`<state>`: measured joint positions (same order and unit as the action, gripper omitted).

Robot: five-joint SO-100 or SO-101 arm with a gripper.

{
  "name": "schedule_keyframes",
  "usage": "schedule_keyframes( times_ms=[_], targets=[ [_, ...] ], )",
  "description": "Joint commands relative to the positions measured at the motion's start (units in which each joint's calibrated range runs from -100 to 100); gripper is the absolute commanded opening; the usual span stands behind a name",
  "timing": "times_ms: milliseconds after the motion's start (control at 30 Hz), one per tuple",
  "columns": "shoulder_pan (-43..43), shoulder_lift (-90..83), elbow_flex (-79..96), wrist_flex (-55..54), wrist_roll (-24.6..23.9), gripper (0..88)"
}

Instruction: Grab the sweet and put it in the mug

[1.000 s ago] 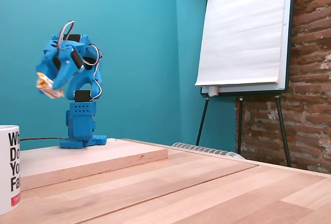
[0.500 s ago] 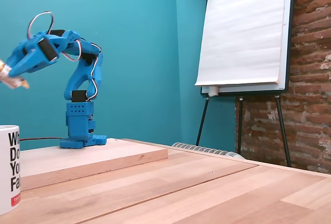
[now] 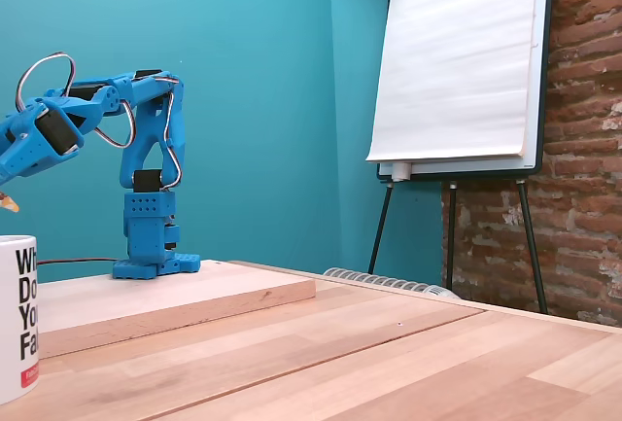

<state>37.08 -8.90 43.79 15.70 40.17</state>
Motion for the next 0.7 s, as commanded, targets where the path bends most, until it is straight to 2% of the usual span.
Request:
schedule_keyframes(
  times_ms=[0, 267, 533, 667],
  targets=[
    [-1.13, -0.05, -4.10, -2.24, -0.15, 3.3],
    [-6.86, 3.22, -6.50, -2.24, -0.20, 3.3],
    [-6.28, 6.23, -7.22, -2.24, -0.20, 3.3],
    [-3.09, 6.32, -7.40, -2.32, -0.20, 3.4]
  ],
)
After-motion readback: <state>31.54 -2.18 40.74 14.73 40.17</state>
